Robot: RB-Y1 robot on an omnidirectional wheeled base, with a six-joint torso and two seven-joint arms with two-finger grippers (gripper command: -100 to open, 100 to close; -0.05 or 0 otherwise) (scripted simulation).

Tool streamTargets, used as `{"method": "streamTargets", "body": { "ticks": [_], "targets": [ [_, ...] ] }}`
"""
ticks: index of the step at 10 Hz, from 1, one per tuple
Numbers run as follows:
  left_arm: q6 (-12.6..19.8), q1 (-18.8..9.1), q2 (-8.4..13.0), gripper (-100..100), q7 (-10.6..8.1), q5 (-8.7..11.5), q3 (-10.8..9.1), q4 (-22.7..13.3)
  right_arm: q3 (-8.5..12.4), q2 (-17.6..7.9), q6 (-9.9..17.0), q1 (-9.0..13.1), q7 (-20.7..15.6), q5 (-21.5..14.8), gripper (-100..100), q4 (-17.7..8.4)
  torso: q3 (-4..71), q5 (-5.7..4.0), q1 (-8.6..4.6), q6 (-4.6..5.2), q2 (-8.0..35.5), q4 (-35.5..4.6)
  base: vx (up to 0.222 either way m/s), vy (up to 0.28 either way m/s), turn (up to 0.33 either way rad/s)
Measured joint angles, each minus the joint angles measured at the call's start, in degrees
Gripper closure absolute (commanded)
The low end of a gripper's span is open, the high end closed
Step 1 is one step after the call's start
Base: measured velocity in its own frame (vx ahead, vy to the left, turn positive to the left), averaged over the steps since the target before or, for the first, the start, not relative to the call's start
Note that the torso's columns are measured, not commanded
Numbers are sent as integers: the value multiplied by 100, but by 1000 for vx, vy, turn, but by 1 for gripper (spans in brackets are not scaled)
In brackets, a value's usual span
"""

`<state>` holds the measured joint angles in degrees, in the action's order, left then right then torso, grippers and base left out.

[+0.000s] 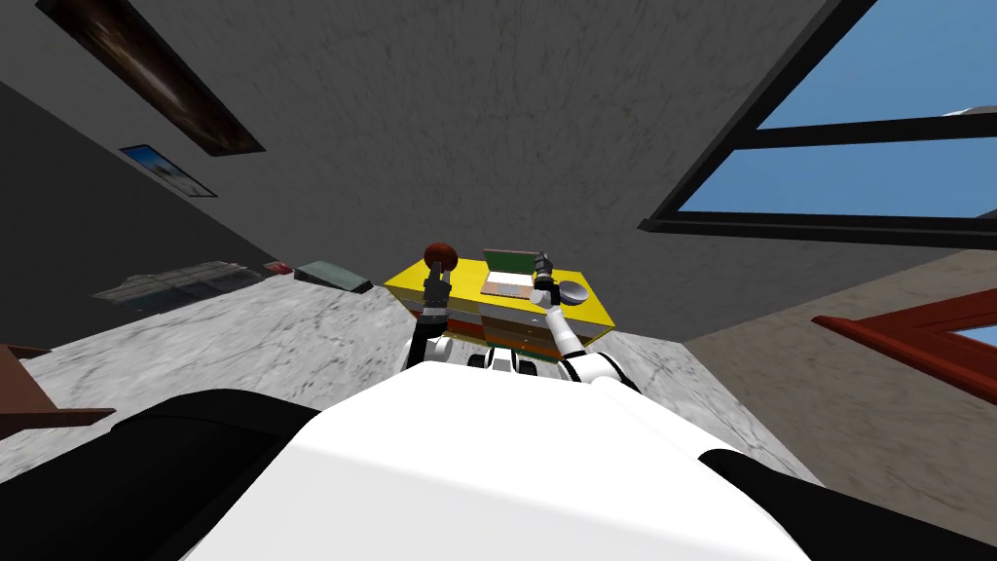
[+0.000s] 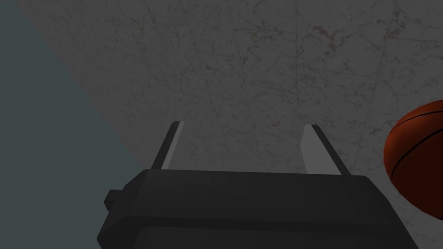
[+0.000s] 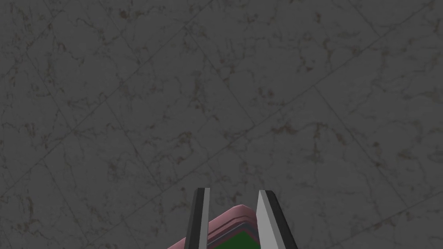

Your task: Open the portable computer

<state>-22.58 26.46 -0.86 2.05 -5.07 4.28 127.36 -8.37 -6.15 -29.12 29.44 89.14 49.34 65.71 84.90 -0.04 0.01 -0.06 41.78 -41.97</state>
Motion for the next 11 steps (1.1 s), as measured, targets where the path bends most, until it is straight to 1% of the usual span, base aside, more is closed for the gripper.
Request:
{"method": "streamTargets", "body": {
  "ticks": [1, 3, 4, 5, 8, 9, 10, 11],
  "targets": [
    [0, 0, 0, 0, 0, 0, 0, 0, -84, -55, -177, -126, 68, -87, 100, 25, 2, -4, 1, -12, -8, 17, 32, -29, 73],
    [0, 0, 1, 0, 0, 0, 0, 0, -243, -67, -590, -355, 162, -244, 100, 54, 13, -2, 8, -28, -24, 22, 41, -41, 109],
    [0, 0, 0, 0, 0, 0, 0, 0, -310, -96, -771, -502, 205, -295, 100, 130, 15, 0, 11, -12, -25, 19, 12, -5, -10],
    [0, 0, 0, 0, 0, 0, 0, 0, -335, -89, -920, -519, 222, -313, 100, 97, 10, 0, 7, -5, -17, 9, 40, -18, 98],
    [0, 0, 1, 0, 0, 0, 0, 0, -545, -122, -1461, -933, 300, -541, 100, 252, 9, -2, 14, -33, -19, 19, 36, -31, 96],
    [0, 0, 0, 0, 0, 0, 0, 0, -615, -124, -1643, -1030, 338, -598, 100, 255, 12, 2, 18, -22, -23, 14, 13, -9, 15],
    [0, 0, 0, 0, 0, 0, 0, 0, -651, -128, -1810, -1056, 371, -620, 100, 214, 6, 2, 12, -9, -11, 3, 37, -22, 90],
    [0, 0, 0, 0, 0, 0, 0, 0, -729, -171, -2007, -1188, 440, -704, 100, 238, 1, -1, 6, -19, -8, 7, 33, -28, 100]
  ]
}}
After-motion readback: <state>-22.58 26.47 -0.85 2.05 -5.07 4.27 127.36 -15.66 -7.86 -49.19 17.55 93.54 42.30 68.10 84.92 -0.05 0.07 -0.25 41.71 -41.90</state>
